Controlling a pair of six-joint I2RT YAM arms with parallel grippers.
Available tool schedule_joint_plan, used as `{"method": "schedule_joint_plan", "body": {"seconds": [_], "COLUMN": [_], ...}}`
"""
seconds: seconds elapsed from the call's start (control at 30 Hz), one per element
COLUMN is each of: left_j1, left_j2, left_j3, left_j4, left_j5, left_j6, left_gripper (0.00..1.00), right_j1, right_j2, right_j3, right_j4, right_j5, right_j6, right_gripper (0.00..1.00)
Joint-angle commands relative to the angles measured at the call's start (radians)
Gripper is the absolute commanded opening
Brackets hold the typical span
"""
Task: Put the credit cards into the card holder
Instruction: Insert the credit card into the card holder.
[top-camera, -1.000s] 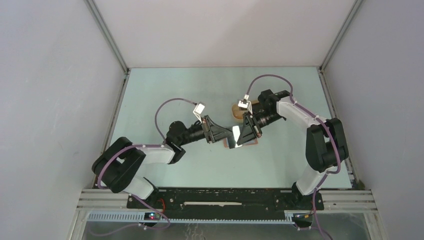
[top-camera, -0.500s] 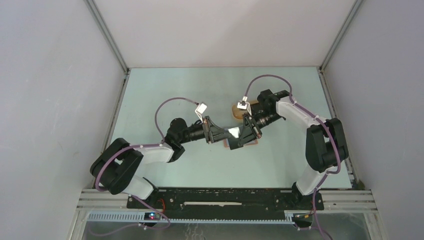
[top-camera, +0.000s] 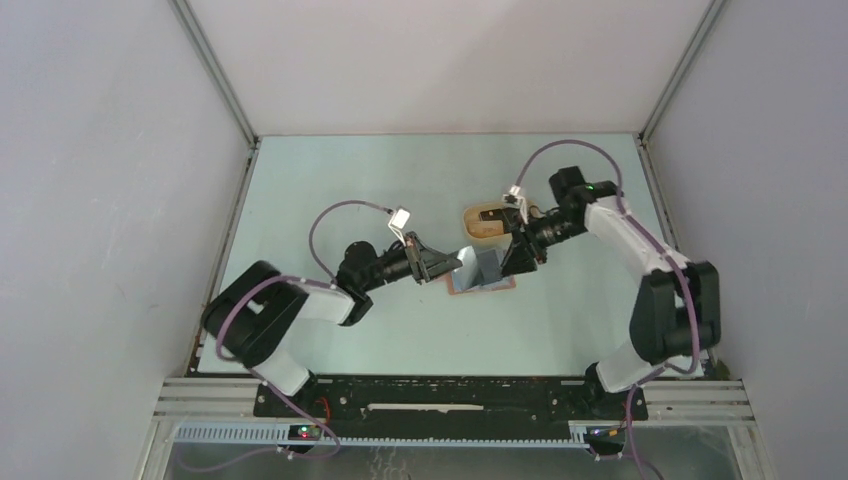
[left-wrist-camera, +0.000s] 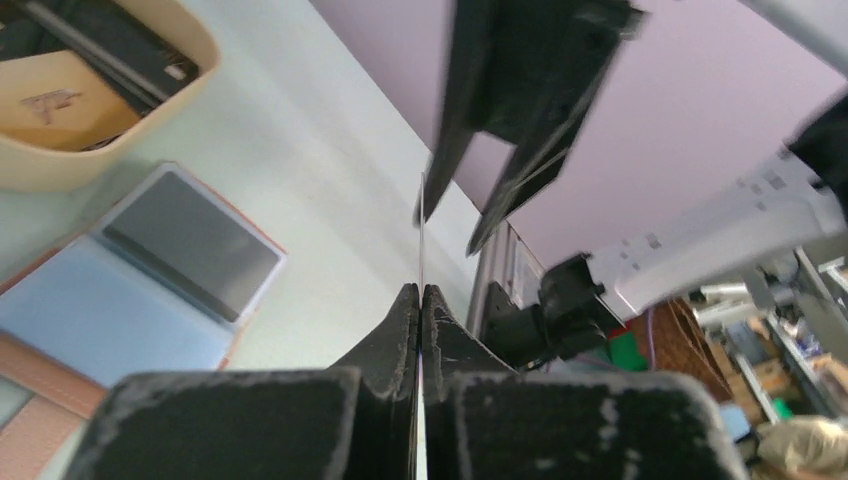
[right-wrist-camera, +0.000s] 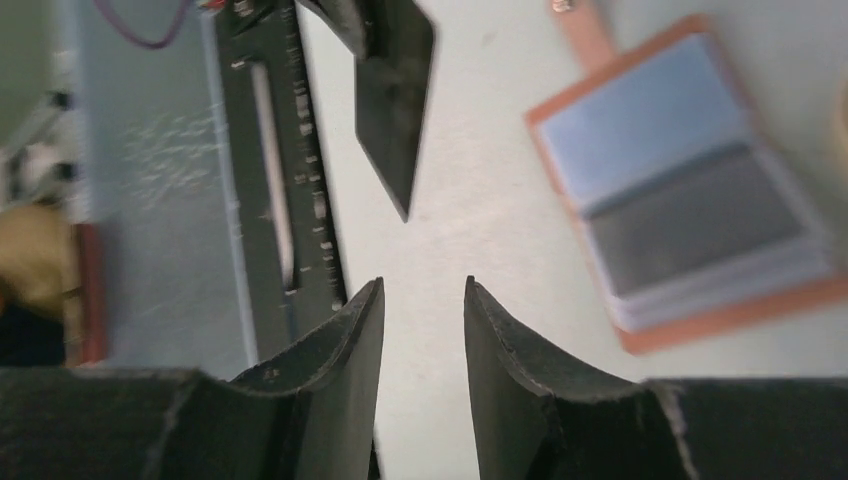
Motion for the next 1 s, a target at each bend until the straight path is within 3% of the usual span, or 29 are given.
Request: {"method": "schedule_joint_plan", "body": {"seconds": [0.0, 0.07, 0.13, 0.23, 0.3, 0.7, 0.97], "left_j1": [0.010, 0.010, 0.009, 0.016, 0.022, 0.052, 0.052], "left_j2": [0.187, 0.262, 0.308, 0.333, 0.343, 0.399, 0.433], "left_j3": [-0.019, 0.010, 0.025, 0.031, 0.034, 0.088, 0.129], "left_j4": [0.236, 0.257, 0.258, 0.244, 0.226, 0.125, 0.079], "left_j5": [-0.140, -0.166, -0.204, -0.263, -0.287, -0.320, -0.287], "left_j6": [-0.133, -0.179, -0.193, -0.196, -0.197, -0.220, -0.221], "left_gripper": [0.00, 0.00, 0.00, 0.00, 0.00, 0.00, 0.00], "right_j1": [-0.038, -0.011, 0.037, 0.086, 0.101, 0.153, 0.140], "right_j2": [-0.195, -0.244, -0.232, -0.139, -0.073, 0.112, 0.157], "right_j3": [-0.108, -0.200, -0.240, -0.205, -0.173, -0.091, -0.060], "right_j4": [0.286, 0.452, 0.537, 0.562, 0.560, 0.572, 0.518], "right_j5": [0.164, 0.248, 0.356, 0.457, 0.505, 0.694, 0.711], "right_j6": [0.138, 0.207, 0.263, 0.329, 0.362, 0.429, 0.425], "right_gripper": [0.42, 0.36, 0.19, 0.04, 0.01, 0.00, 0.00]}}
